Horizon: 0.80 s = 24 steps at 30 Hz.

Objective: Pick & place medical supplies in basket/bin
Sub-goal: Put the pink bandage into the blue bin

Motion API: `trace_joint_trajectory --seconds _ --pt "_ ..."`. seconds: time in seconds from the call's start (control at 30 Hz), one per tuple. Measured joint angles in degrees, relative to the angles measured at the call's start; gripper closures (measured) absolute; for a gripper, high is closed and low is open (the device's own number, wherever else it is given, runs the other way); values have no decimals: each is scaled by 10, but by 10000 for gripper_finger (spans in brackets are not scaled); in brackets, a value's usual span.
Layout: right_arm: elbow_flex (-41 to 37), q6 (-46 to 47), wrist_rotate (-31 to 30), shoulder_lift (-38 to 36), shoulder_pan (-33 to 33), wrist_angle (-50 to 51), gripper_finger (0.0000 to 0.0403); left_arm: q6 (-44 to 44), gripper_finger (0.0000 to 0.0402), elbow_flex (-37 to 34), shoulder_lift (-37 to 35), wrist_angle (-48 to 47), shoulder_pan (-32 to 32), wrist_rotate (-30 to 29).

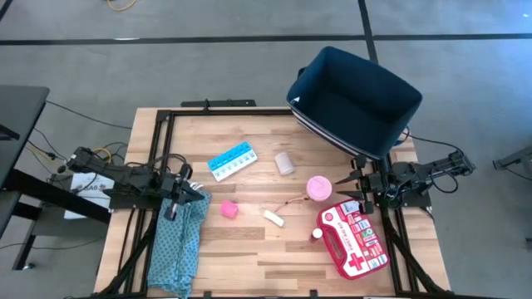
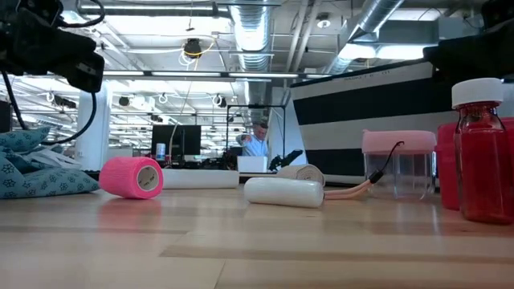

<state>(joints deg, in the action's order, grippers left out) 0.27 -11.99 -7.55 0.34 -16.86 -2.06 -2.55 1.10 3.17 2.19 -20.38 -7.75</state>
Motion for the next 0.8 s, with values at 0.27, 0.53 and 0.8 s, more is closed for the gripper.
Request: trace_joint_trajectory --seconds 0.27,0.53,0.8 --pt "0 0 0 0 0 0 284 -27 322 -1 64 63 0 -7" --pt "0 0 0 0 0 0 284 59 269 125 138 101 0 -154" --pt "0 0 0 0 0 0 284 52 275 303 250 -146 0 -265"
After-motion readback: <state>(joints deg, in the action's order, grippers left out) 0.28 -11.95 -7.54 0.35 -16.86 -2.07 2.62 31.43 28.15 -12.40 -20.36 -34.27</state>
